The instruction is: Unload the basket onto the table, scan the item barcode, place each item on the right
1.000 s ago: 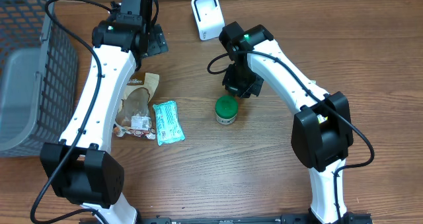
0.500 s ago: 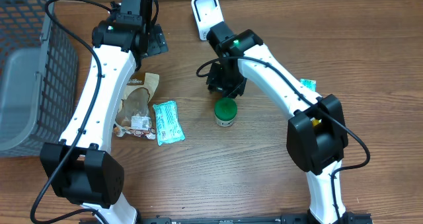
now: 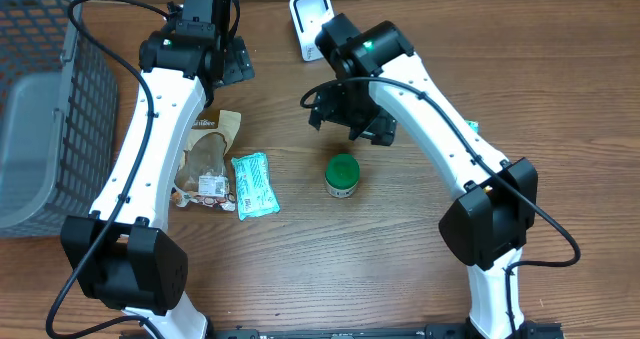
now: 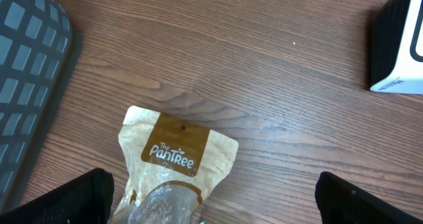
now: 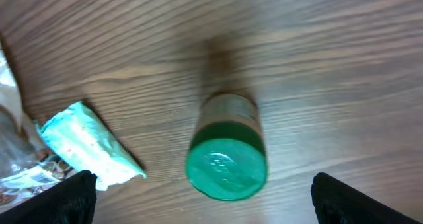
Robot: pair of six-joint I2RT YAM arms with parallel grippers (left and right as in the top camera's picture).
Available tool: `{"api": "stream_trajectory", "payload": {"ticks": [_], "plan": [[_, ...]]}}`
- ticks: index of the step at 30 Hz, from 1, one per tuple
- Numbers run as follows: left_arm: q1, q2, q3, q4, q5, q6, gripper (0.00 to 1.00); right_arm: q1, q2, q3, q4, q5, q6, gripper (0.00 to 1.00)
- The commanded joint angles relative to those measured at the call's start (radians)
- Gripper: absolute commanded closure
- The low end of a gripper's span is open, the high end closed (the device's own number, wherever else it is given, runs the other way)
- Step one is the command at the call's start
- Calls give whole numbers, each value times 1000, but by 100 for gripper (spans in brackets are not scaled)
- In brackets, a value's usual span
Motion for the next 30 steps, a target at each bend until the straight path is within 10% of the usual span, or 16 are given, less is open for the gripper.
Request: {"api": "stream_trajectory", "payload": {"ticks": [1,30], "plan": [[-4,-15,12,4,-17,11,0,-12,-27,-13,-8,38,73,0],[-4,-14,12,4,-17,11,0,136,-27,-343,198,118,309,0]]}}
